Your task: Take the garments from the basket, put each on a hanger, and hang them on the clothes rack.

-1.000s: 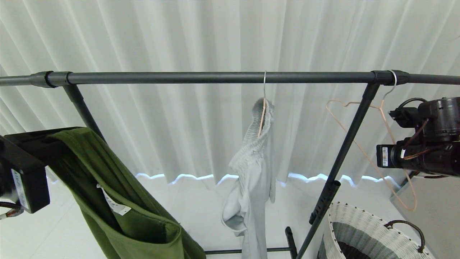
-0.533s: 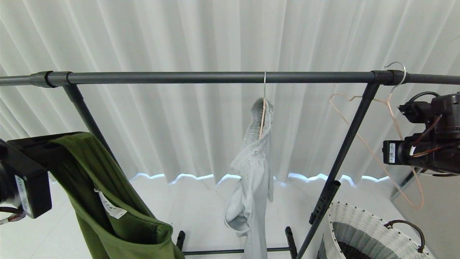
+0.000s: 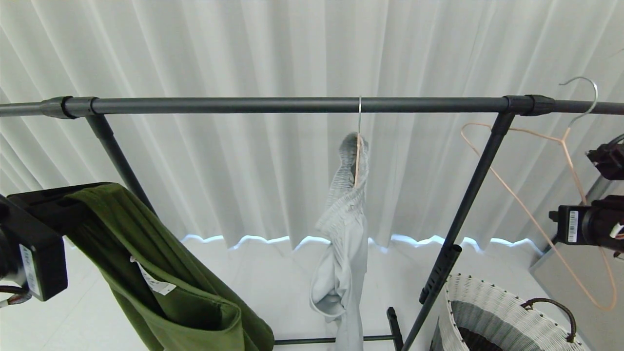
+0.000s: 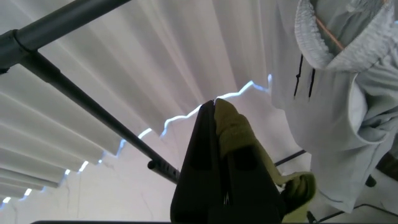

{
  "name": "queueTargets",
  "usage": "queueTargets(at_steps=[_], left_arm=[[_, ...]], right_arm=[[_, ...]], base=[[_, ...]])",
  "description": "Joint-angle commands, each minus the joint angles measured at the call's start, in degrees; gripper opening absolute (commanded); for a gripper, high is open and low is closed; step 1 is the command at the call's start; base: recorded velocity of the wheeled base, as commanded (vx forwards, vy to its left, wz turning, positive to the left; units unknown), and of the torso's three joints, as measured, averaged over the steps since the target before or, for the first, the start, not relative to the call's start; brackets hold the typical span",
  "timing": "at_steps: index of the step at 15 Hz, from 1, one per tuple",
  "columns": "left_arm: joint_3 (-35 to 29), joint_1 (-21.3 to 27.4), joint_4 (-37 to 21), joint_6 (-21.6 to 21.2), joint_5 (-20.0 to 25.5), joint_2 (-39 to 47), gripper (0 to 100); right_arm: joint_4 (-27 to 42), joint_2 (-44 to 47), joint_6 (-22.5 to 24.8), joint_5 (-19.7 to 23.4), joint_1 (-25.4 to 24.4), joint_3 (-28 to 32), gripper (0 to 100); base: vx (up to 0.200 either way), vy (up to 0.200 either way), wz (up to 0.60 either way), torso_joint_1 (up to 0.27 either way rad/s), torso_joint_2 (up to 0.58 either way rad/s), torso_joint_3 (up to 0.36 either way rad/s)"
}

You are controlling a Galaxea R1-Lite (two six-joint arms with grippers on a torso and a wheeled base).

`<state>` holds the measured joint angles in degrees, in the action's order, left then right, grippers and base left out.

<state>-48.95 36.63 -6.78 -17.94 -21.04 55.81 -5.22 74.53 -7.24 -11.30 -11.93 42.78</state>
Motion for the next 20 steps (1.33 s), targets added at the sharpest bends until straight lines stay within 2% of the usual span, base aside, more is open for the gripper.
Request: queueTargets(at_steps=[1,7,11,15,19,20], left_arm=[[0.3,0.0,0.0,-0.2,-0.1,0.1,0],[0.8,0.0,0.0,-0.2,-0.1,0.1,0],[1.1,0.0,0.0,-0.2,-0.1,0.3,0],[2.4,0.0,0.0,-0.2,-0.1,0.2,0],[2.5,0.0,0.1,-0.2,-0.1,0.6,0],[2.5,-0.1,0.1,-0.2,-0.1,0.9,0]], right_arm=[[0.0,-7.0,0.9,0.0,0.0,-5.2,0],[0.0,-14.3,2.2,0.0,0.0,-14.3,0],[0.0,-15.1,2.3,0.1,0.0,-15.4,0],[-0.3,-15.6,2.4,0.4,-0.5,-15.2,0],[-0.3,-17.1,2.2,0.5,-4.1,-15.2,0],[-0.4,-17.3,2.2,0.5,-5.2,-15.2,0]], base=[[-0.2,0.0,0.0,-0.002,0.0,-0.002],[-0.2,0.0,0.0,0.0,0.0,0.004],[-0.2,0.0,0.0,0.002,0.0,0.006],[0.0,0.0,0.0,0.0,0.0,0.0],[0.0,0.0,0.0,0.0,0.0,0.0],[0.0,0.2,0.0,0.002,0.0,0.002]])
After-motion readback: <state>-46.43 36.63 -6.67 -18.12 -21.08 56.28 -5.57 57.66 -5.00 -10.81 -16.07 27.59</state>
